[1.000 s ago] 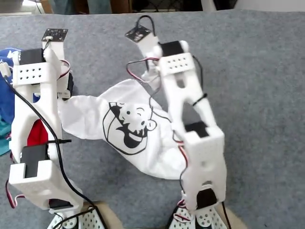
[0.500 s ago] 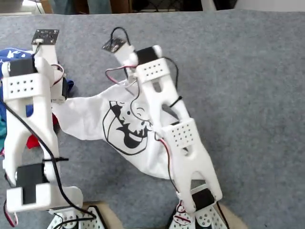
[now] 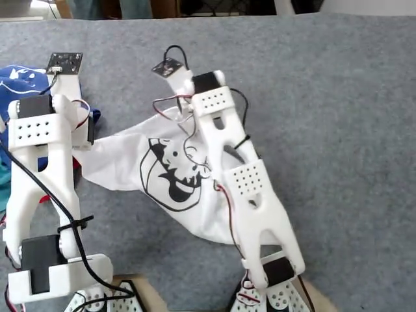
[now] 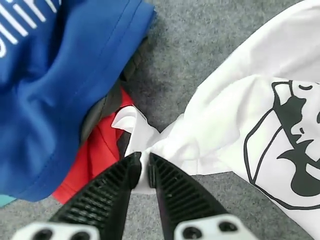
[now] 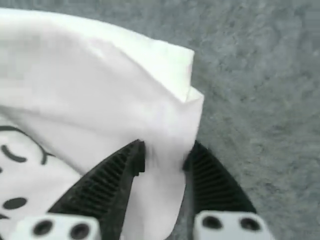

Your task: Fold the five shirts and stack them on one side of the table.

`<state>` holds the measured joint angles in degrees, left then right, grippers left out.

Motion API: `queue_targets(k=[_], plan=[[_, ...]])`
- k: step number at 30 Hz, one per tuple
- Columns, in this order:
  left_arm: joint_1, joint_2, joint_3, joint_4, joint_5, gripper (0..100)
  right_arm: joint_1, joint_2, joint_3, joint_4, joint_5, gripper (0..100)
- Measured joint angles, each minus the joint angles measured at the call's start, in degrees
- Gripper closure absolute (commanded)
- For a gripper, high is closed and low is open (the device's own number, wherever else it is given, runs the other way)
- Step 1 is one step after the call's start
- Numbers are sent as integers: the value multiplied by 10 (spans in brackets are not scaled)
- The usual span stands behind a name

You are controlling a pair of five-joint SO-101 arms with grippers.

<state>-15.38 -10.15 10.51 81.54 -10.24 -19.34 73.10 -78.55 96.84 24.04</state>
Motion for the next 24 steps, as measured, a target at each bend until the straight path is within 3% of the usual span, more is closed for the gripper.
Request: queue_targets(k=[6,13,24], plan=[[0,-1,0,0,0,971,37,1,-3,24,-1,985],[2,-1,5,-2,0,971,132,-18,4,39,-26,984],[4,-1,73,-52,1,971,269,-227,299,37,-29,985]])
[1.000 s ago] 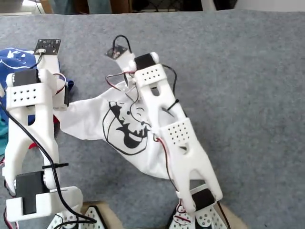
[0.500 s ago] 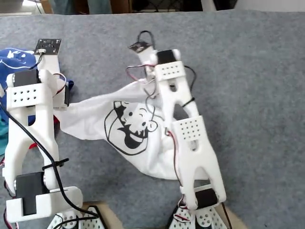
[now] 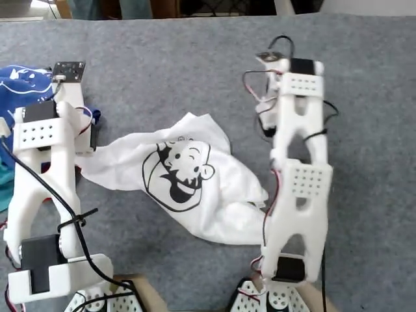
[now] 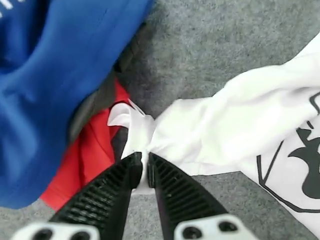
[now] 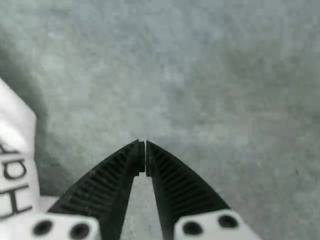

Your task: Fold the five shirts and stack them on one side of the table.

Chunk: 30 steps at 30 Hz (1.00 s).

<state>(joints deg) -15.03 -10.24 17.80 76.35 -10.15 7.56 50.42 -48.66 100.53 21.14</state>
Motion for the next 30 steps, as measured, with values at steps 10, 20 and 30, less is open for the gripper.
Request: queue_targets(k=[10,20,30], plan=[[41,0,9,-10,0,971,-62,-135,135,-46,36,955],[-135,-4,9,64,-4,971,-221,-112,122,-105,2,755],[-187,-91,14,73,-48,971,-279,27,-24,-96,-1,755]])
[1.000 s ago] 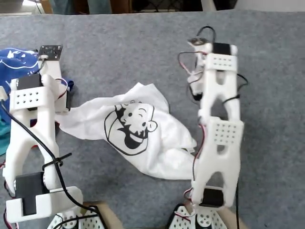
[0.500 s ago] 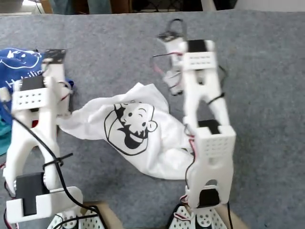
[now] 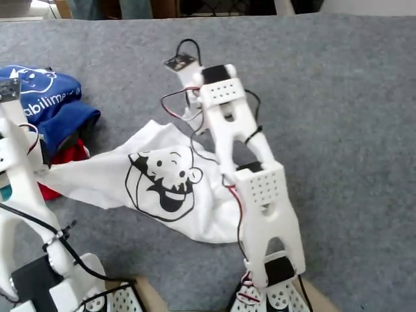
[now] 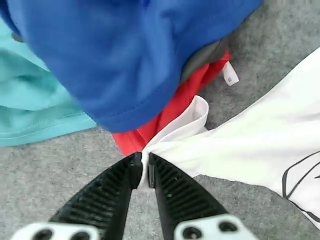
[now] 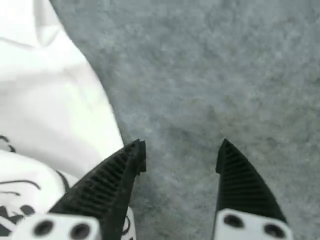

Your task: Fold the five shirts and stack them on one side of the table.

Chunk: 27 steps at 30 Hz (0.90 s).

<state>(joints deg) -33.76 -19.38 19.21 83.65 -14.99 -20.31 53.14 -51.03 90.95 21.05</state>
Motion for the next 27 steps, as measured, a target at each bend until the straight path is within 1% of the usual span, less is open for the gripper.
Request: queue_targets(k=[6,12,14,16,17,18,19,22,27], plan=[[30,-5,38,1,-2,971,-68,75,-124,17,0,755],[31,-8,42,1,-2,971,-98,164,-205,37,0,769],[32,-8,42,1,-2,971,-98,178,-229,49,0,850],[32,-8,42,1,-2,971,-96,184,-243,55,0,979],[33,-8,42,1,-2,970,-94,184,-246,58,0,985],[34,-8,42,1,-2,970,-90,184,-249,60,0,967],[35,-8,42,1,-2,970,-84,184,-250,62,0,983],[35,-8,42,1,-4,959,-64,185,-251,77,-18,985],[56,-8,40,1,-4,816,-7,180,-250,92,-25,985]])
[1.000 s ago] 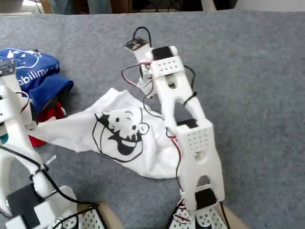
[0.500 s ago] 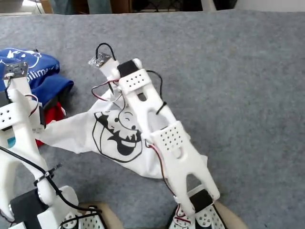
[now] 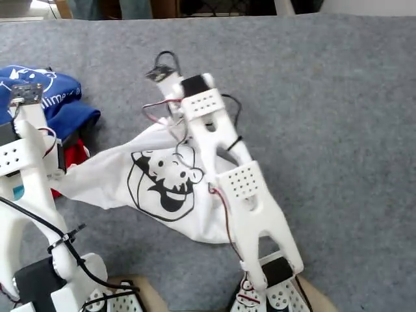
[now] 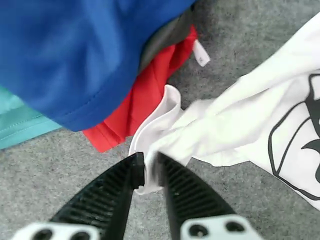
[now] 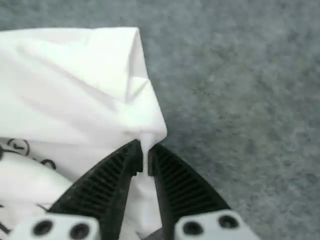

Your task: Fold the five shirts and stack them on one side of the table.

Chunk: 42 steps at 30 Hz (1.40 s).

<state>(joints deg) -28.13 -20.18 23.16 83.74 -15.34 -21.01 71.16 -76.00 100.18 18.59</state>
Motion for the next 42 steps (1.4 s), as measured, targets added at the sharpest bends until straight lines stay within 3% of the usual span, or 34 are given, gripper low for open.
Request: queue_targets(k=[9,13,15,19,27,31,36,42], plan=[[115,0,-89,0,-1,772,119,-150,127,4,1,985],[169,0,-103,-23,2,668,174,-251,246,4,3,985],[185,10,-109,-33,27,662,207,-297,297,4,13,985],[186,71,-134,-39,68,663,287,-371,394,4,43,985],[154,139,-200,11,60,665,456,-438,511,-55,100,985],[165,140,-200,43,49,666,473,-440,539,-90,101,985],[244,139,-178,80,49,674,471,-440,547,-139,101,984],[294,127,-50,42,49,666,470,-440,549,-162,83,983]])
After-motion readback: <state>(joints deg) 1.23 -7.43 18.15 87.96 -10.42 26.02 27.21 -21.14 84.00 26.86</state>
